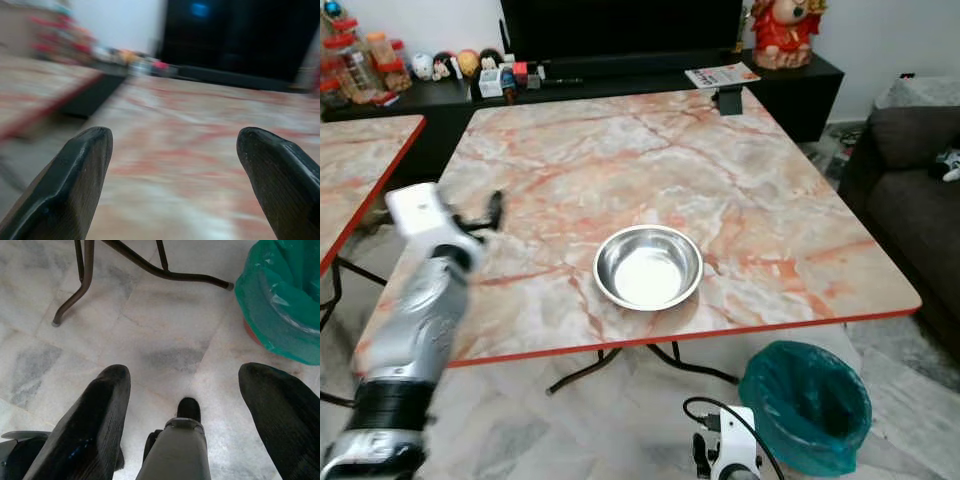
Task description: Setting the table
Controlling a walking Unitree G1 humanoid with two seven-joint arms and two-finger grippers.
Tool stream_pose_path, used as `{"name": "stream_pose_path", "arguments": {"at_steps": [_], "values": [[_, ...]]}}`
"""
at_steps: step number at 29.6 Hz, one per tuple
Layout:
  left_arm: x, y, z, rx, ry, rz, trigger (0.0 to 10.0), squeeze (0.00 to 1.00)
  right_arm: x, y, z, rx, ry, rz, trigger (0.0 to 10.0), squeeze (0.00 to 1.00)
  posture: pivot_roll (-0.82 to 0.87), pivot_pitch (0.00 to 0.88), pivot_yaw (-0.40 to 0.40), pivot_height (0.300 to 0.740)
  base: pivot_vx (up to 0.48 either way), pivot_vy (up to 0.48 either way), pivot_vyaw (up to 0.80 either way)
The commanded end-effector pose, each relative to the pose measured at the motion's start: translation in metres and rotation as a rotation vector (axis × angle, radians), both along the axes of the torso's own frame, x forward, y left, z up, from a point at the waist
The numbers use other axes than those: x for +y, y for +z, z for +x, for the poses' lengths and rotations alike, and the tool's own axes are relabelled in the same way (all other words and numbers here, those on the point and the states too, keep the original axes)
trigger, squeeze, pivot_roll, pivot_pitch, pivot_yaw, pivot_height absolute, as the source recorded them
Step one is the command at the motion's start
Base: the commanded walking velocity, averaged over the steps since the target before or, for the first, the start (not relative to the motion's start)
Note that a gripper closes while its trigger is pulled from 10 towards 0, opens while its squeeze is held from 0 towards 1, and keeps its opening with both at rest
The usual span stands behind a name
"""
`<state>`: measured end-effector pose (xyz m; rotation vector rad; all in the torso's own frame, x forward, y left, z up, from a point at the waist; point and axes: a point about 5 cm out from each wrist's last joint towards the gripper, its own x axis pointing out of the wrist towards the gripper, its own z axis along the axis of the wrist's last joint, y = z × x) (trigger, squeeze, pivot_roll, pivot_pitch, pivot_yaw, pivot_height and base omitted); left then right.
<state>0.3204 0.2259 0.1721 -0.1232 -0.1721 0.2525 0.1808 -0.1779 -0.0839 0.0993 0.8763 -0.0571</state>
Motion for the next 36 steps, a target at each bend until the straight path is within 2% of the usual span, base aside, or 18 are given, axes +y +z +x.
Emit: {"name": "stream_pose_path", "arguments": {"at_steps": [1, 2, 4, 8, 9, 12, 17, 18, 20, 21, 22, 23, 24, 27, 28, 29, 31, 36], "values": [[0.024, -0.003, -0.012, -0.004, 0.111, 0.061, 10.0, 0.00, 0.002, 0.000, 0.000, 0.002, 0.009, 0.003, 10.0, 0.00, 0.00, 0.000, 0.064, 0.723, 0.000, 0.000, 0.00], [0.027, -0.004, -0.014, -0.002, 0.128, 0.075, 10.0, 0.00, 0.002, 0.000, 0.000, 0.002, 0.009, 0.003, 10.0, 0.00, 0.00, 0.000, 0.064, 0.723, 0.000, 0.000, 0.00], [0.059, -0.024, -0.035, 0.050, 0.242, 0.148, 10.0, 0.00, 0.003, -0.001, -0.001, 0.003, 0.013, 0.005, 10.0, 0.00, 0.02, 0.000, 0.064, 0.723, 0.000, 0.000, 0.00], [0.091, -0.051, -0.066, 0.136, 0.374, 0.231, 10.0, 0.00, 0.004, -0.001, -0.001, 0.001, 0.016, 0.008, 10.0, 0.00, 0.02, 0.000, 0.064, 0.723, 0.000, 0.000, 0.00], [0.103, -0.066, -0.081, 0.189, 0.433, 0.236, 10.0, 0.00, 0.004, 0.000, 0.000, -0.001, 0.017, 0.010, 10.0, 0.00, 0.02, 0.000, 0.063, 0.723, 0.000, 0.000, 0.00], [0.119, -0.091, -0.108, 0.283, 0.534, 0.248, 10.0, 0.00, 0.004, 0.000, 0.000, -0.001, 0.020, 0.010, 10.0, 0.00, 0.02, 0.000, 0.063, 0.723, 0.000, 0.000, 0.00], [0.132, -0.134, -0.146, 0.474, 0.653, 0.222, 10.0, 0.00, 0.004, 0.000, 0.000, 0.000, 0.020, 0.008, 10.0, 0.00, 0.03, 0.000, 0.056, 0.723, 0.000, 0.000, 0.00], [0.131, -0.146, -0.152, 0.524, 0.643, 0.190, 10.0, 0.00, 0.003, -0.001, -0.001, 0.003, 0.016, 0.006, 10.0, 0.00, 0.03, 0.000, 0.054, 0.723, 0.000, 0.000, 0.00], [0.127, -0.158, -0.155, 0.561, 0.622, 0.154, 10.0, 0.00, 0.003, -0.001, -0.001, 0.005, 0.014, 0.005, 10.0, 0.00, 0.03, 0.000, 0.054, 0.723, 0.000, 0.000, 0.00], [0.118, -0.179, -0.161, 0.659, 0.573, 0.089, 10.0, 0.00, 0.003, -0.001, -0.001, 0.004, 0.012, 0.005, 10.0, 0.00, 0.03, 0.000, 0.054, 0.723, 0.000, 0.000, 0.00], [0.118, -0.179, -0.161, 0.659, 0.573, 0.089, 10.0, 0.00, 0.003, -0.001, -0.001, 0.004, 0.012, 0.005, 10.0, 0.00, 0.03, 0.000, 0.054, 0.723, 0.000, 0.000, 0.00], [0.106, -0.198, -0.166, 0.741, 0.510, 0.009, 10.0, 0.00, 0.002, -0.001, -0.001, 0.003, 0.007, 0.006, 10.0, 0.00, 0.03, 0.000, 0.054, 0.723, 0.000, 0.000, 0.00], [0.102, -0.202, -0.166, 0.761, 0.487, -0.010, 10.0, 0.00, 0.002, -0.001, -0.001, 0.002, 0.004, 0.006, 10.0, 0.00, 0.03, 0.000, 0.054, 0.723, 0.000, 0.000, 0.00], [0.072, -0.222, -0.159, 0.865, 0.263, -0.015, 10.0, 0.00, 0.001, -0.001, -0.001, 0.004, -0.002, 0.003, 10.0, 0.00, 0.02, 0.000, 0.055, 0.723, 0.000, 0.000, 0.00], [0.054, -0.230, -0.155, 0.905, 0.151, -0.025, 10.0, 0.00, 0.001, -0.001, -0.002, 0.005, -0.003, 0.002, 10.0, 0.00, 0.02, 0.000, 0.054, 0.723, 0.000, 0.000, 0.00], [0.054, -0.230, -0.155, 0.905, 0.151, -0.025, 10.0, 0.00, 0.001, -0.001, -0.002, 0.005, -0.003, 0.002, 10.0, 0.00, 0.02, 0.000, 0.054, 0.723, 0.000, 0.000, 0.00], [0.035, -0.237, -0.150, 0.942, 0.032, -0.023, 10.0, 0.00, 0.001, -0.001, -0.002, 0.015, 0.005, -0.010, 10.0, 0.00, 0.01, 0.000, 0.058, 0.723, 0.000, 0.000, 0.00], [0.002, -0.244, -0.137, 0.982, -0.142, 0.004, 10.0, 0.00, 0.000, -0.001, -0.001, 0.013, -0.014, -0.008, 10.0, 0.00, 0.00, 0.000, 0.063, 0.723, 0.000, 0.000, 0.00]]}}
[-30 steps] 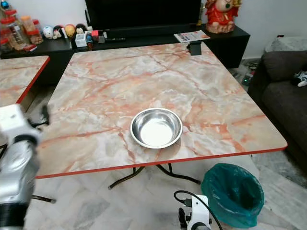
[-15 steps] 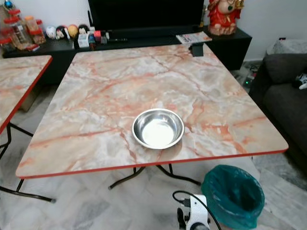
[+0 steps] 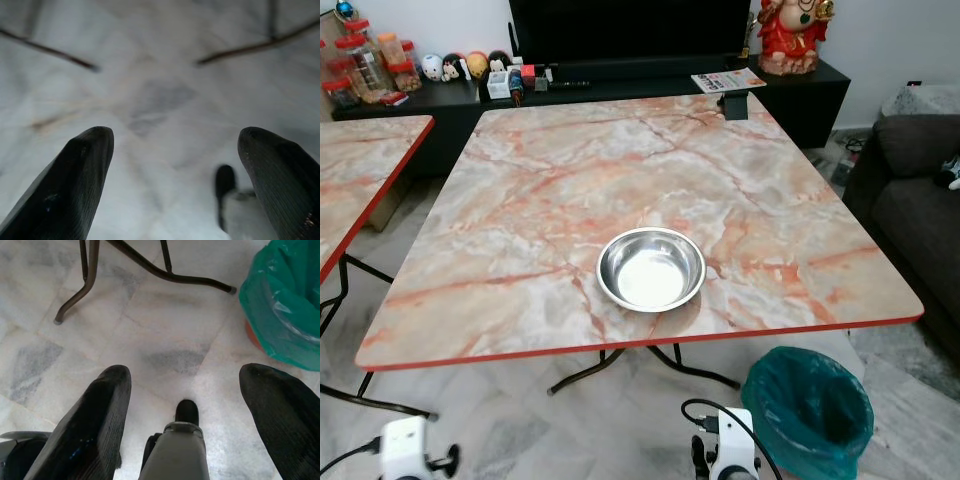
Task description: Setting the table
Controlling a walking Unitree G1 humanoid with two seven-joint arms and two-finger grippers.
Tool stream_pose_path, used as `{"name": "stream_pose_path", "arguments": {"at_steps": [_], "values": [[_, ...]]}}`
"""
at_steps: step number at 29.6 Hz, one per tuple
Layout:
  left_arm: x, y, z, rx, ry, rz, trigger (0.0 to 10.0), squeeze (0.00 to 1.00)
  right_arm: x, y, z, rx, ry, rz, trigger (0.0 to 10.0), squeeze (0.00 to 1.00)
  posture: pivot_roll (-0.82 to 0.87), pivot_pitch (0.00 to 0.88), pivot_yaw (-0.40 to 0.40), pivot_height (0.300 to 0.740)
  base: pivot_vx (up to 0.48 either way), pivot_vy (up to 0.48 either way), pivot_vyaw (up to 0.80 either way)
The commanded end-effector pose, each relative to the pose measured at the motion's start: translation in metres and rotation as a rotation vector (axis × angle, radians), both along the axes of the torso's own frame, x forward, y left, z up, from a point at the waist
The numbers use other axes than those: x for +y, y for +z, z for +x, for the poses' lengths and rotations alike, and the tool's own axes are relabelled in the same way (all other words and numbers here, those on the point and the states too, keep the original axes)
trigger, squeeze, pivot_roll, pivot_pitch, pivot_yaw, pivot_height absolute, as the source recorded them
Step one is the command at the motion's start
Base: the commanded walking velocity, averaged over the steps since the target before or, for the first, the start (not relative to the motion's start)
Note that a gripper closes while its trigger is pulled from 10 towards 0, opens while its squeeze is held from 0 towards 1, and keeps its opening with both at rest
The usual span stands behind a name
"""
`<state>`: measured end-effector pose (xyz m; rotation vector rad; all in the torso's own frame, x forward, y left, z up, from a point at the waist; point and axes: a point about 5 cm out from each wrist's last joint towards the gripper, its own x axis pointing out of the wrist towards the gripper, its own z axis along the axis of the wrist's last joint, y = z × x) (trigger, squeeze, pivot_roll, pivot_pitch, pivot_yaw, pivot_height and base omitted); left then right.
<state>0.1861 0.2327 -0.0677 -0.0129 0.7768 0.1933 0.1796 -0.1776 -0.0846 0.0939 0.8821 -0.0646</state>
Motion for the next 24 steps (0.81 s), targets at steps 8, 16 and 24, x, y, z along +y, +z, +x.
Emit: {"name": "stream_pose_path", "arguments": {"at_steps": [8, 16, 24], "values": [[-0.034, -0.008, 0.006, 0.095, -0.210, -0.002, 10.0, 0.00, 0.000, 0.000, 0.000, 0.009, -0.005, -0.009, 10.0, 0.00, -0.02, 0.000, 0.063, 0.723, 0.000, 0.000, 0.00], [-0.033, -0.009, 0.005, 0.104, -0.166, 0.011, 10.0, 0.00, -0.013, -0.001, -0.003, 0.025, -0.026, -0.086, 10.0, 0.00, -0.04, 0.000, 0.067, 0.723, 0.000, 0.000, 0.00], [-0.027, -0.015, -0.009, 0.156, -0.139, 0.016, 10.0, 0.00, -0.014, -0.002, -0.006, 0.035, -0.046, -0.061, 10.0, 0.00, -0.04, 0.000, 0.063, 0.723, 0.000, 0.083, 0.31]]}}
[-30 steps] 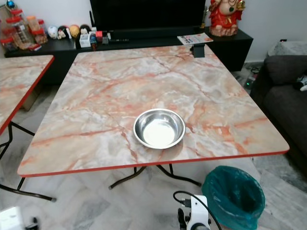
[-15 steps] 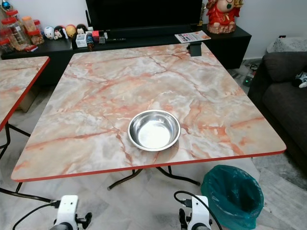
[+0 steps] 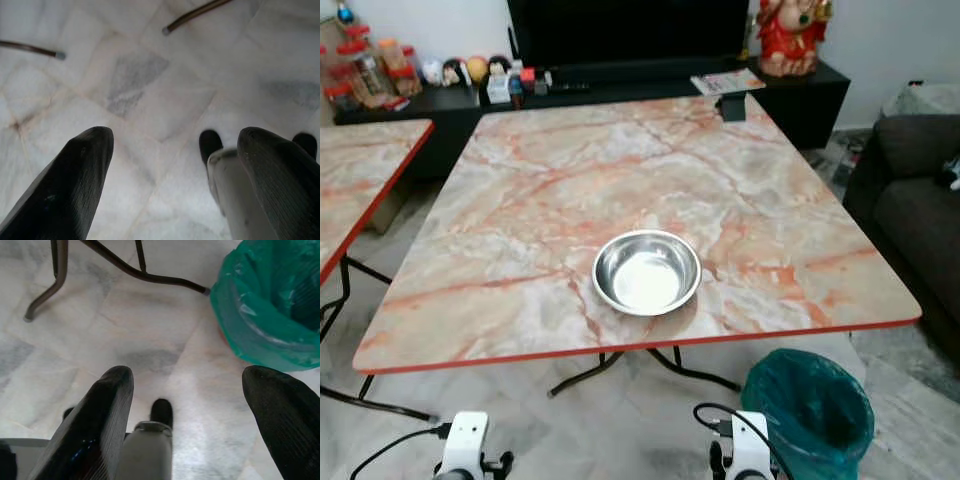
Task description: Setting the table
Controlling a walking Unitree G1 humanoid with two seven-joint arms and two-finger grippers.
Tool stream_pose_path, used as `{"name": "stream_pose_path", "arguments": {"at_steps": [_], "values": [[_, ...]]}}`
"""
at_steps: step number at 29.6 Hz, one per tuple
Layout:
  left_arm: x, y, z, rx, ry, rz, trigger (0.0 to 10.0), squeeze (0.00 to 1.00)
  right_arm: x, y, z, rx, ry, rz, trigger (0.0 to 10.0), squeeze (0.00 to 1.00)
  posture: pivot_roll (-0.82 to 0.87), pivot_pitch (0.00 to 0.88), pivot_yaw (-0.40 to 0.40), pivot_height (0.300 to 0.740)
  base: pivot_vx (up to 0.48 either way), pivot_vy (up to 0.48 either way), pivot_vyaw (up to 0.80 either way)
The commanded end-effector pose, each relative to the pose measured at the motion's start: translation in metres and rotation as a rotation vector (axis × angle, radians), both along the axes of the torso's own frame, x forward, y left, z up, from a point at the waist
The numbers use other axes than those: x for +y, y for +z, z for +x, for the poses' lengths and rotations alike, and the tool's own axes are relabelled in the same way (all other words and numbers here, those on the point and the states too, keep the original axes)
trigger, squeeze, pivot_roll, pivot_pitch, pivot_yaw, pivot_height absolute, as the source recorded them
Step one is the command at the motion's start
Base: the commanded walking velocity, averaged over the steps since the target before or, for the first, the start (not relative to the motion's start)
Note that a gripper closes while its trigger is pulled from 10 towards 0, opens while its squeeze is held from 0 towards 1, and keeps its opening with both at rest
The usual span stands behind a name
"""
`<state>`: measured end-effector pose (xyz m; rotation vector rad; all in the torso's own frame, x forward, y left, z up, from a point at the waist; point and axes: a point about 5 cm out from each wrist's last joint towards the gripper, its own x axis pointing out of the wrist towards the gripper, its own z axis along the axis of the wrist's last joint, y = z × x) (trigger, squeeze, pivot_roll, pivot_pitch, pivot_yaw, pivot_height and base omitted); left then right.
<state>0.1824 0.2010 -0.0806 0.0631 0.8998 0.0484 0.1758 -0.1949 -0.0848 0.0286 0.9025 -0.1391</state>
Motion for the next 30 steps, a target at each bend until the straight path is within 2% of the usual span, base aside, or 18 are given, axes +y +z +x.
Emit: {"name": "stream_pose_path", "arguments": {"at_steps": [1, 6, 30], "values": [[0.005, -0.002, -0.005, 0.028, 0.015, 0.016, 10.0, 0.00, 0.004, -0.001, -0.002, 0.008, -0.009, 0.026, 10.0, 0.00, -0.04, 0.000, 0.063, 0.723, 0.000, 0.334, 0.00], [0.003, -0.005, -0.010, 0.041, 0.011, 0.019, 10.0, 0.00, 0.015, -0.003, -0.002, 0.023, 0.042, 0.058, 10.0, 0.00, -0.04, 0.000, 0.059, 0.723, 0.000, 0.396, 0.00], [0.001, -0.004, -0.007, 0.046, -0.010, 0.040, 10.0, 0.00, 0.006, 0.001, 0.004, -0.013, -0.002, 0.023, 10.0, 0.00, -0.04, 0.000, 0.062, 0.723, 0.000, 0.393, 0.00]]}}
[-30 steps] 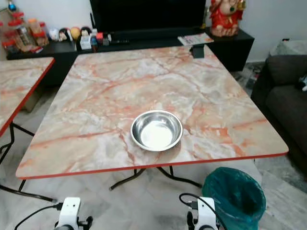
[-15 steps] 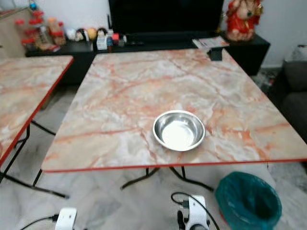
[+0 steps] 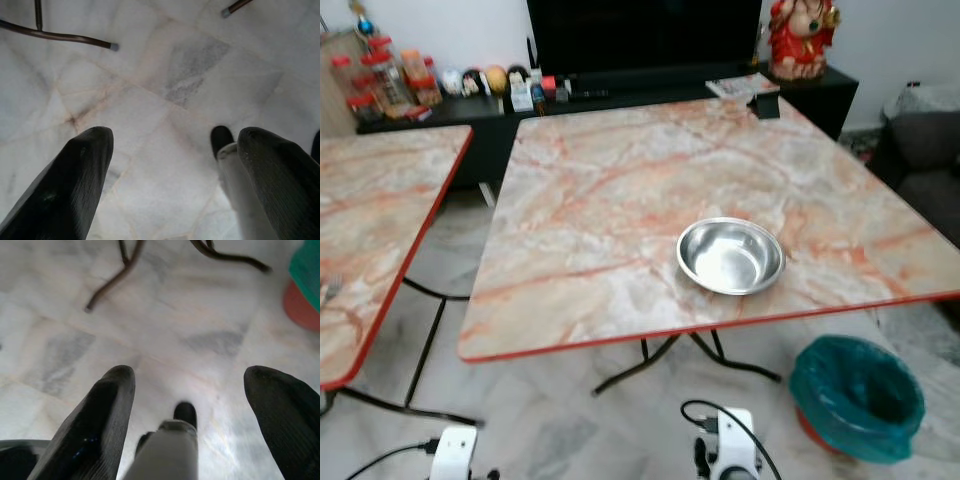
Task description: Setting the table
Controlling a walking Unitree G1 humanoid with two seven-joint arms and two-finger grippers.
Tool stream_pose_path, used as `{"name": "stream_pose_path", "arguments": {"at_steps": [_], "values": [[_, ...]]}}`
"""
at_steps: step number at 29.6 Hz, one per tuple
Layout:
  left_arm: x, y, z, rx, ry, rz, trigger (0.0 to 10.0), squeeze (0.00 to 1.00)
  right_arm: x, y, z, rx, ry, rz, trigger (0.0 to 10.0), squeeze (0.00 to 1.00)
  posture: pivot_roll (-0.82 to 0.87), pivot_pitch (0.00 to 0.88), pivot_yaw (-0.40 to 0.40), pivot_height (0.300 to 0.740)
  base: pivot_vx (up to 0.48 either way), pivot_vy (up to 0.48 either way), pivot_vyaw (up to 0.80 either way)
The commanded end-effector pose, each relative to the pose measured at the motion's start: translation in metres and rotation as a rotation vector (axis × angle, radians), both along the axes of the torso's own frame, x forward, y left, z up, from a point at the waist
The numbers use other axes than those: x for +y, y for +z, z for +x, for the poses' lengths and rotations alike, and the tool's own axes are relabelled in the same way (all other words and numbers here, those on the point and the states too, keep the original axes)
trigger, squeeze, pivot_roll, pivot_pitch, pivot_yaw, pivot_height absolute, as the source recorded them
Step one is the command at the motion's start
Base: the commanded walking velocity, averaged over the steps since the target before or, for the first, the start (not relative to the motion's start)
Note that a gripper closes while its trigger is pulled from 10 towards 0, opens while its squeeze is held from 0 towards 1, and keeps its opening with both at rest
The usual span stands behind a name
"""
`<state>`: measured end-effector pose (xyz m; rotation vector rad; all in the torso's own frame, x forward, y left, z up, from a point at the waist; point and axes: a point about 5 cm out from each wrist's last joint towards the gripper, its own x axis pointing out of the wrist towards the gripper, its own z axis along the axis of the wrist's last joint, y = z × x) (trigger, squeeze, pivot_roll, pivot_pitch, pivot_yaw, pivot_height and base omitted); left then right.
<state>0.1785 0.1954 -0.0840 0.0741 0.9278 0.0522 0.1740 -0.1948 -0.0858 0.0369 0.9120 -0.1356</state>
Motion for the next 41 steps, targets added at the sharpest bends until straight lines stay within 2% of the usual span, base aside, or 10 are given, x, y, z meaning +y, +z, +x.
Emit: {"name": "stream_pose_path", "arguments": {"at_steps": [1, 8, 17, 31, 34, 41], "values": [[0.0070, -0.0009, -0.0039, 0.019, -0.007, 0.030, 10.0, 0.00, 0.0059, 0.0021, 0.0057, -0.024, 0.001, 0.015, 10.0, 0.00, -0.03, 0.000, 0.061, 0.723, 0.000, 0.364, 0.00], [0.0074, -0.0016, -0.0056, 0.021, 0.008, 0.028, 10.0, 0.00, 0.0118, 0.0038, 0.0093, -0.057, -0.004, 0.062, 10.0, 0.00, -0.03, 0.000, 0.063, 0.723, 0.000, 0.369, 0.00], [0.0109, -0.0013, -0.0063, 0.022, 0.020, 0.034, 10.0, 0.00, 0.0110, 0.0044, 0.0097, -0.065, -0.001, 0.039, 10.0, 0.00, -0.02, 0.000, 0.066, 0.723, 0.000, 0.369, 0.00], [0.0115, -0.0008, -0.0052, 0.019, 0.017, 0.036, 10.0, 0.00, 0.0123, 0.0035, 0.0080, -0.066, -0.016, 0.063, 10.0, 0.00, -0.02, 0.000, 0.069, 0.723, 0.000, 0.368, 0.00], [0.0123, -0.0008, -0.0055, 0.020, 0.020, 0.037, 10.0, 0.00, 0.0116, 0.0046, 0.0093, -0.078, -0.001, 0.036, 10.0, 0.00, -0.02, 0.000, 0.069, 0.723, 0.000, 0.369, 0.00], [0.0124, -0.0011, -0.0062, 0.022, 0.019, 0.040, 10.0, 0.00, 0.0100, 0.0053, 0.0105, -0.081, -0.010, 0.039, 10.0, 0.00, -0.02, 0.000, 0.068, 0.723, 0.000, 0.367, 0.36]]}}
